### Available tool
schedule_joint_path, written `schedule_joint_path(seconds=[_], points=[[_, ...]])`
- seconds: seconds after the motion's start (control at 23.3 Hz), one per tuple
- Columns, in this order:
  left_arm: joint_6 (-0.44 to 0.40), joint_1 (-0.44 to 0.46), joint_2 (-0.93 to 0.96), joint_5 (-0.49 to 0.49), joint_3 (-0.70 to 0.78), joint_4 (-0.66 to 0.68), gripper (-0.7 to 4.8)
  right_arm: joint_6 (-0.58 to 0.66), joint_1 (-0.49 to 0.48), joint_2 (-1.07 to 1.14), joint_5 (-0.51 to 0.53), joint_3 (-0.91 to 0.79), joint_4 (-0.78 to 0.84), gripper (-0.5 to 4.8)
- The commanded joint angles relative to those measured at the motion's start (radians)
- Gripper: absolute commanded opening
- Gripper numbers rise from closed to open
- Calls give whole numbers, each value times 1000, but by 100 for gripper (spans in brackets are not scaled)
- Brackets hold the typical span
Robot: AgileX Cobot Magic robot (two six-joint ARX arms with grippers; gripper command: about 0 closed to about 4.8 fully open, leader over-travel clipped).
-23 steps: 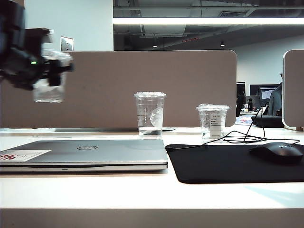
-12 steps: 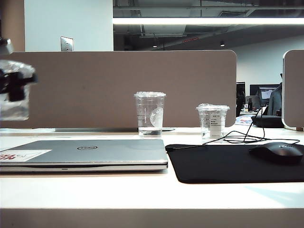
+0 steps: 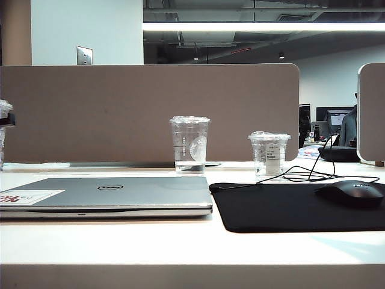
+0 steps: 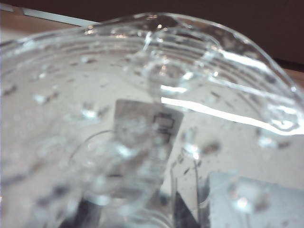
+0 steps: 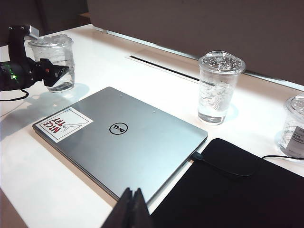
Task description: Pick up the coffee cup on the left and place it on the left side of the laptop.
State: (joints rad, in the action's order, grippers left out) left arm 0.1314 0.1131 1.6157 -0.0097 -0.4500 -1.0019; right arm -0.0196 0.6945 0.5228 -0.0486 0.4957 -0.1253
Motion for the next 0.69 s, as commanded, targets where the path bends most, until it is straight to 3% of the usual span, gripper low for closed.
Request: schedule_joint_path(seconds=[0.04,0.26,0.69], points=[[-4,-1,1,40,-2,-32,184,0,1,-3,3,7,20,-3],[-27,2,9,40,-2,-41,184,0,0,-3,3,7,20,-3],[-26,4,139,56,-2,-184,187,0,0,-3,3,7,18,-4]])
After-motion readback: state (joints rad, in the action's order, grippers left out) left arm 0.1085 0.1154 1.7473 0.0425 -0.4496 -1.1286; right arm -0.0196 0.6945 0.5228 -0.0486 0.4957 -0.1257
